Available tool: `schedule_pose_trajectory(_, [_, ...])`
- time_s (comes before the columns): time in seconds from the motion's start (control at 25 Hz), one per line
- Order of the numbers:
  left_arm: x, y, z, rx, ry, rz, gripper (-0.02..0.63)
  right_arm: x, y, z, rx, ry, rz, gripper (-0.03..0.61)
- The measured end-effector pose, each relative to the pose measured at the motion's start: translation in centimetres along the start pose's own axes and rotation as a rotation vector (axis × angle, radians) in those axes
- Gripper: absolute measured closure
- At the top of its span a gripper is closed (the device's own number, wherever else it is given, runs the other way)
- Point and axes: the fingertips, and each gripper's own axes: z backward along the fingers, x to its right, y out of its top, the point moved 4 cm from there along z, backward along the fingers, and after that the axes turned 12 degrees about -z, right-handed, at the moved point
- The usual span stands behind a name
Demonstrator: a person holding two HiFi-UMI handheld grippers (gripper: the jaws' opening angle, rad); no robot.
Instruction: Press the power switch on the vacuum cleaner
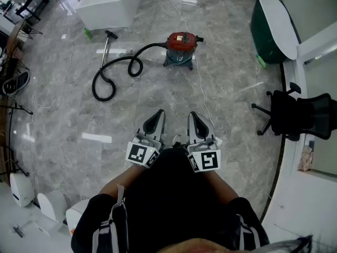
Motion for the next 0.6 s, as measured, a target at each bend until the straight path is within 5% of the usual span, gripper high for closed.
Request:
schedule_pose_trajectory(0.44, [4.2,-0.9,-2.3,-0.006,0.039,-0.007,0.595,5.3,1.0,2.5,-0.009,-0.023,-0.023,0.56])
schedule_pose_trajectory(0.6, [5.9,-2.4,-3.3,-0.066,0.031,0.019,0.595,7.2,1.2,3.4,0.002,0.021,-0.145,0.56])
